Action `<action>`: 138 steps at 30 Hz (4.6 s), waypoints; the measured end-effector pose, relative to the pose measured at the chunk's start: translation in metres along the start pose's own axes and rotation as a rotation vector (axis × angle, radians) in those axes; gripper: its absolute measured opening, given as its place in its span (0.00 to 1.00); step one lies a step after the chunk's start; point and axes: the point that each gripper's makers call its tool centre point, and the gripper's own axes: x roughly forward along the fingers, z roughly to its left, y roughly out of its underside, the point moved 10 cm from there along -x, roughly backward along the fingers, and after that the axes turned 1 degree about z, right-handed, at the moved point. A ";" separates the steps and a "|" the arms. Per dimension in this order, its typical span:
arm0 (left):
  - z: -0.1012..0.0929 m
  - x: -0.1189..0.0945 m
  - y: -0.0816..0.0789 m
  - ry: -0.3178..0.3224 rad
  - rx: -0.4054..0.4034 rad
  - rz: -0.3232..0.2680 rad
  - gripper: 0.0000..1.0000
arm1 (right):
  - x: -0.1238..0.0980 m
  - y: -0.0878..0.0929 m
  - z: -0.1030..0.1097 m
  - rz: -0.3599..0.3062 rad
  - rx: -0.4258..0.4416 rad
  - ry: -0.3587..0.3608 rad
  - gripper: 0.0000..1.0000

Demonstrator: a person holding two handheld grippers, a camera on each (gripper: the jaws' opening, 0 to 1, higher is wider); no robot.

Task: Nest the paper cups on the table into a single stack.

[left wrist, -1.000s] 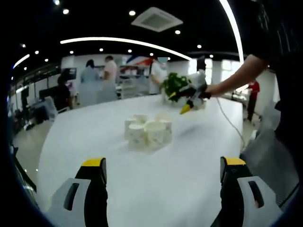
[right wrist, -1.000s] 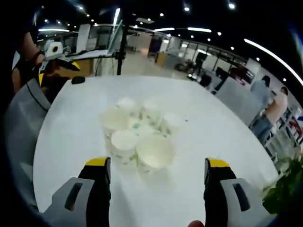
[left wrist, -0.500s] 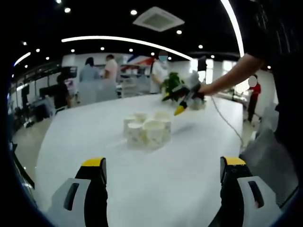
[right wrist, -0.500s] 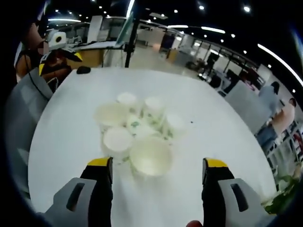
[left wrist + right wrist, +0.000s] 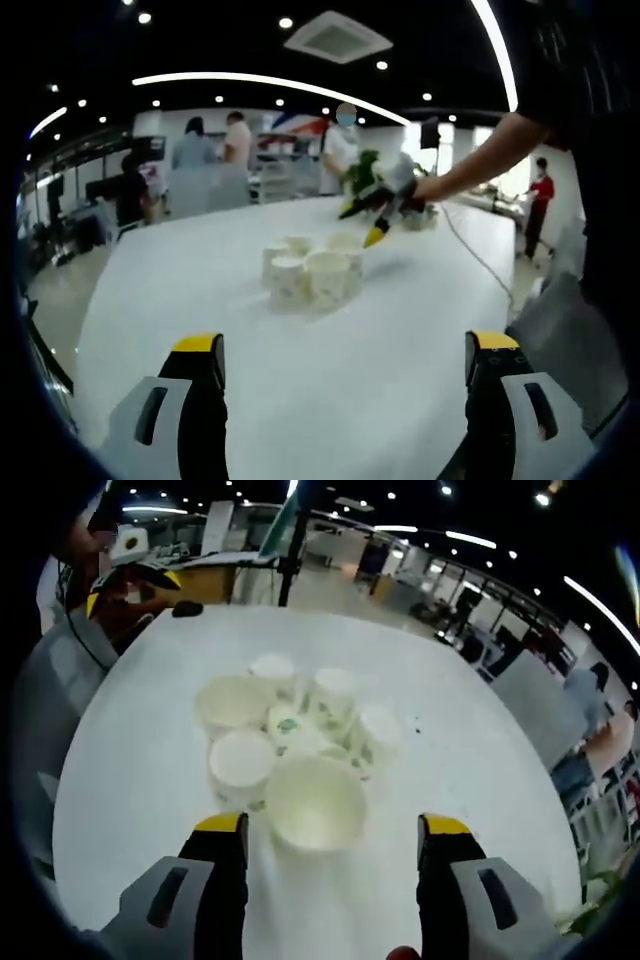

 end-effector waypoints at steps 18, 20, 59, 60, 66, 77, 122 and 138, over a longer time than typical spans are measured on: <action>0.004 -0.005 0.004 -0.028 -0.002 0.002 1.00 | 0.029 -0.004 0.002 0.048 -0.053 -0.090 0.51; 0.005 -0.006 0.004 -0.031 -0.011 -0.002 1.00 | 0.031 -0.003 0.003 0.062 -0.068 -0.103 0.48; 0.008 -0.002 -0.005 -0.012 0.015 -0.020 1.00 | -0.010 0.003 0.004 0.070 -0.019 -0.009 0.44; 0.008 -0.001 -0.005 -0.010 0.021 -0.022 1.00 | -0.014 0.001 0.006 0.069 -0.020 -0.005 0.44; 0.007 0.001 -0.005 0.001 0.026 -0.029 1.00 | -0.031 -0.007 0.008 0.051 -0.031 0.028 0.44; 0.005 0.001 -0.009 0.007 0.040 -0.041 1.00 | -0.061 -0.022 0.028 0.008 -0.051 0.071 0.43; -0.009 -0.015 -0.007 0.023 0.059 -0.054 1.00 | -0.059 -0.075 0.165 -0.121 -0.118 -0.100 0.43; -0.007 -0.025 -0.004 0.009 0.047 -0.060 1.00 | -0.039 -0.086 0.202 -0.128 -0.128 -0.168 0.43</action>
